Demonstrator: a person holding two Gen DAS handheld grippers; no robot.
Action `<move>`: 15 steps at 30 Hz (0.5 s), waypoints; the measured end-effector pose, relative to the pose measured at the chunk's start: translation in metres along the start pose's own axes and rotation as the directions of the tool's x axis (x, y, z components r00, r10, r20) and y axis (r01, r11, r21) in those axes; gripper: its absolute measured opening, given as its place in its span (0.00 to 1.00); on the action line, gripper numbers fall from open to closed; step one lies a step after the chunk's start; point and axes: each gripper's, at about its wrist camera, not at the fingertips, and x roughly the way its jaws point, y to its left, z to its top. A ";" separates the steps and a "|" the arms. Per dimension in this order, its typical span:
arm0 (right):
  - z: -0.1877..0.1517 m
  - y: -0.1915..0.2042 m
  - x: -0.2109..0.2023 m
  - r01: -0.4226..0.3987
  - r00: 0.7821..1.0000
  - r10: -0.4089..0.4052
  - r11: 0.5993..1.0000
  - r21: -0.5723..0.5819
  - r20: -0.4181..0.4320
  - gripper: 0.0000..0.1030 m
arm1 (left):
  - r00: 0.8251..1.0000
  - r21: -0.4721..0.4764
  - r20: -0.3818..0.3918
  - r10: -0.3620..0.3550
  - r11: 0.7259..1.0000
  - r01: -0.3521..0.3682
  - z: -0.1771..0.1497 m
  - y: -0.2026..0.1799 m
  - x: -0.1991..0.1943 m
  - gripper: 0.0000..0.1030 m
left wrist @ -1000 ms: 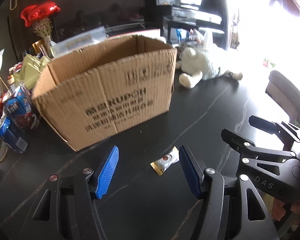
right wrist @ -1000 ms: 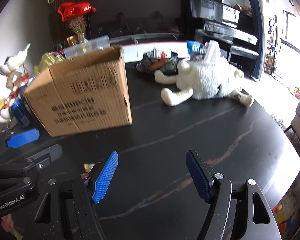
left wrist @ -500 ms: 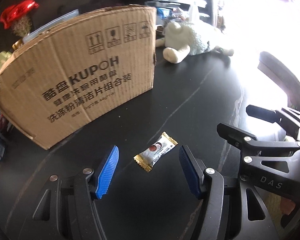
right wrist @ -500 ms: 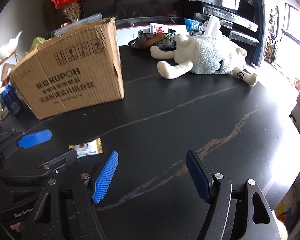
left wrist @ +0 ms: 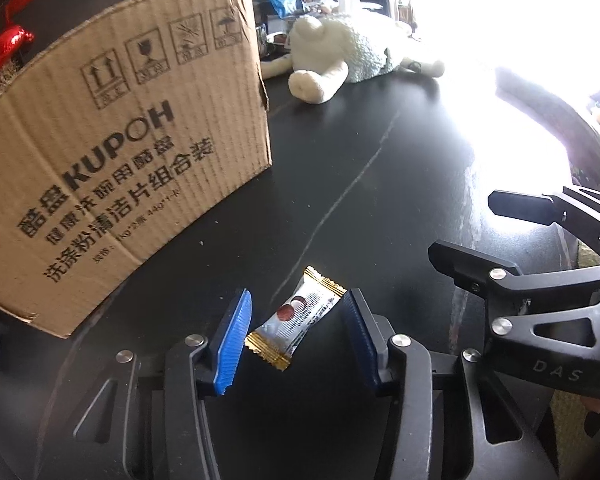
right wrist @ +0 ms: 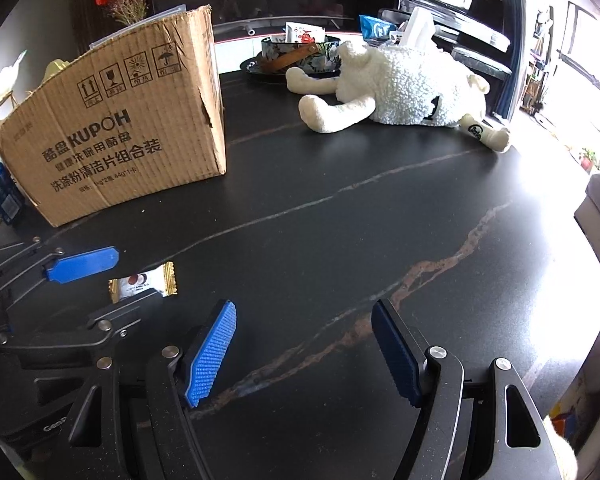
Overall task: Organize snacks
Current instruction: 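Grasp the small gold-wrapped candy with the left gripper, then carry the gold-wrapped candy over the box with the left gripper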
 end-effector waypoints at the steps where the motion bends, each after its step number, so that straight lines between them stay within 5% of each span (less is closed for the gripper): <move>1: 0.000 0.000 0.000 -0.002 1.000 0.002 1.000 0.002 -0.001 0.69 | 1.000 0.002 -0.003 -0.001 1.000 0.001 0.000 -0.001 0.002 0.42; 8: -0.001 0.001 0.002 0.002 1.000 -0.002 1.000 -0.006 -0.003 0.69 | 1.000 -0.021 -0.016 -0.015 1.000 0.015 0.001 -0.002 0.006 0.20; 15: -0.001 0.001 0.004 0.007 1.000 -0.007 1.000 -0.009 -0.009 0.69 | 1.000 -0.073 -0.019 -0.001 0.997 0.000 -0.003 0.002 0.002 0.19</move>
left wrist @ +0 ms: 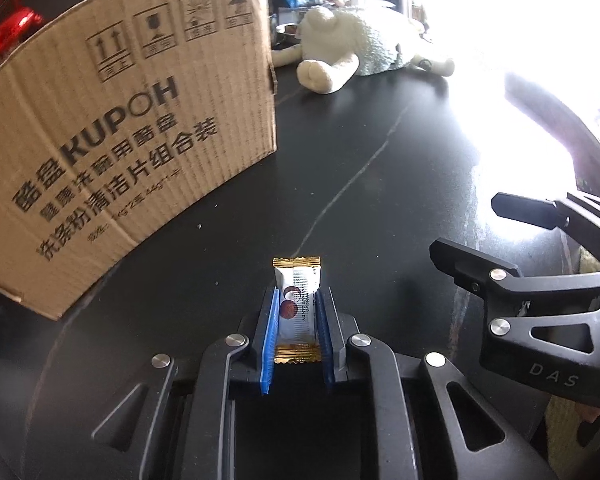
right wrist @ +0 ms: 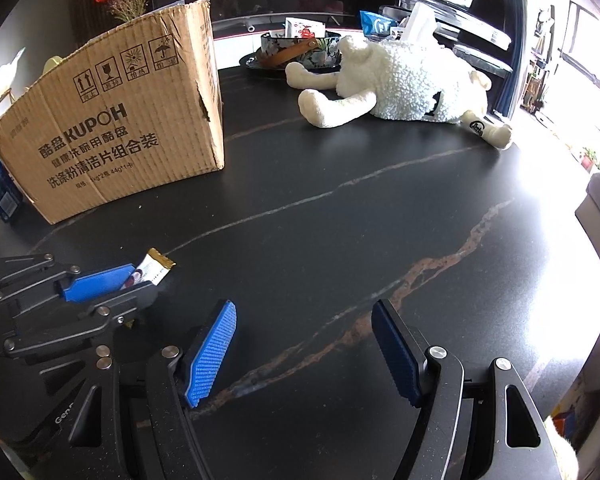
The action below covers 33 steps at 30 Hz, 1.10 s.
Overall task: Organize snacks
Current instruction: 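Carry the gold-wrapped candy over the box with the left gripper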
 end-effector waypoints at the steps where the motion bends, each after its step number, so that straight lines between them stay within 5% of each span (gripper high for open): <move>1: 0.000 0.000 0.000 -0.001 1.000 0.001 1.000 -0.002 0.001 0.69 | 1.000 -0.012 0.001 -0.001 1.000 0.001 -0.002 0.002 -0.003 0.19; 20: 0.008 0.024 -0.035 -0.076 0.991 0.085 0.993 -0.090 0.106 0.69 | 0.996 -0.212 0.086 0.032 0.977 -0.013 -0.009 0.019 -0.056 0.19; 33: 0.031 0.044 -0.063 -0.169 0.978 0.182 0.978 -0.126 0.106 0.69 | 0.976 -0.268 0.181 0.119 0.961 -0.068 0.000 0.037 -0.116 0.19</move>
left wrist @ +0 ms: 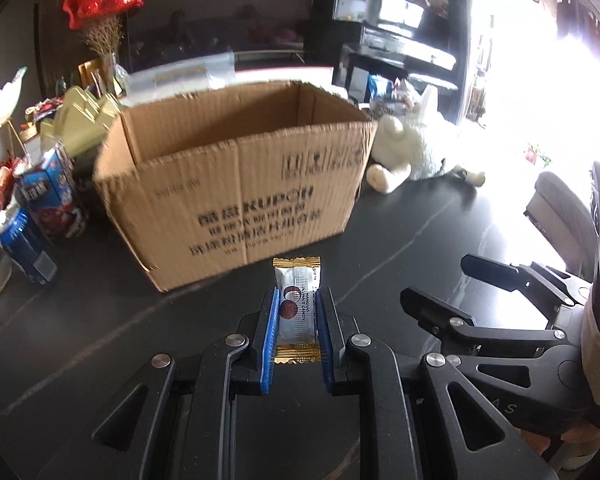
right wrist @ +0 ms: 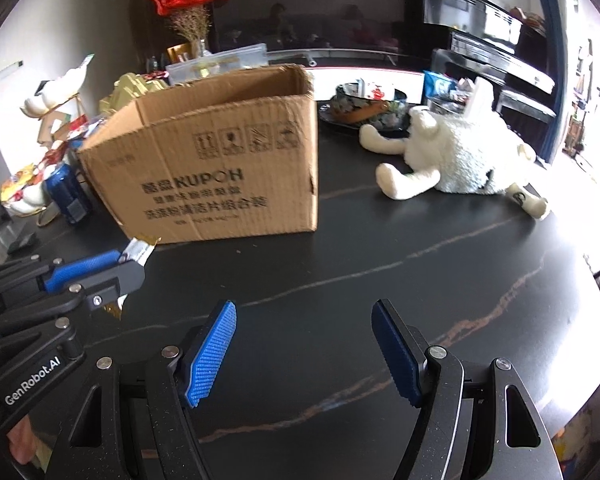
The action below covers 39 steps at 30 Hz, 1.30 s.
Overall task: Organize snacks
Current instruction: 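Carry the gold-wrapped candy over the box with the left gripper, then open the left gripper to drop the candy into the box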
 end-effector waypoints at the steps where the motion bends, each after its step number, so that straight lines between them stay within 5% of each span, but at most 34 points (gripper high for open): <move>1: 0.004 0.001 -0.003 -0.016 1.000 0.016 1.000 0.002 0.003 0.69 | 1.000 -0.002 0.005 0.000 1.000 0.000 0.001 0.001 -0.003 0.19; 19: 0.086 0.023 -0.042 -0.038 0.996 0.044 0.995 -0.088 0.074 0.69 | 0.993 -0.050 0.111 0.046 0.998 -0.041 0.061 0.025 -0.053 0.19; 39: 0.163 0.041 -0.026 0.009 0.999 -0.002 0.990 -0.140 0.045 0.69 | 0.998 -0.103 0.013 0.069 0.992 -0.067 0.133 0.061 -0.016 0.19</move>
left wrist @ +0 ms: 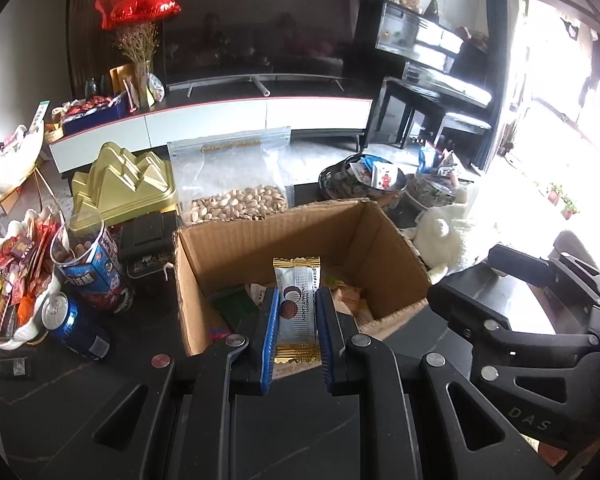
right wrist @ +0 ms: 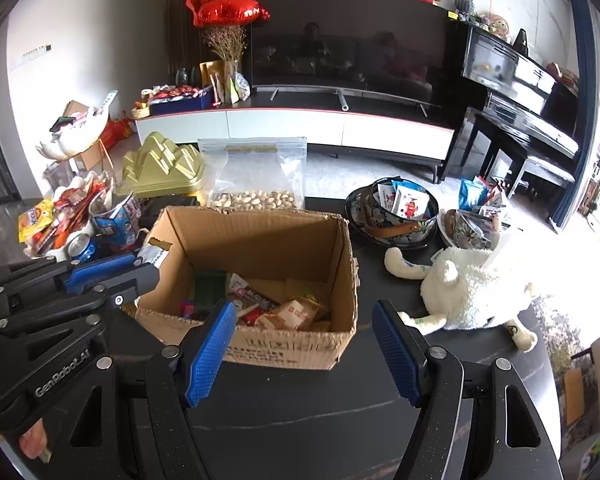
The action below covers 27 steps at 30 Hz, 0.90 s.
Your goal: Organize snacks
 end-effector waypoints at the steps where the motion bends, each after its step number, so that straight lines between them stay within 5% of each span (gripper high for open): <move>1: 0.003 0.000 0.003 0.002 1.000 -0.002 1.000 0.001 -0.004 0.69 | 1.000 -0.001 -0.004 0.004 1.000 -0.004 0.002 0.001 0.003 0.19; 14: 0.004 -0.004 0.018 0.003 1.000 -0.003 1.000 0.012 -0.026 0.69 | 0.993 0.000 0.010 0.121 0.993 -0.121 -0.010 0.005 -0.008 0.44; 27: -0.034 -0.002 -0.031 -0.022 0.999 0.021 0.999 0.033 0.036 0.76 | 0.976 -0.003 0.111 0.189 0.982 -0.189 -0.057 -0.006 -0.071 0.66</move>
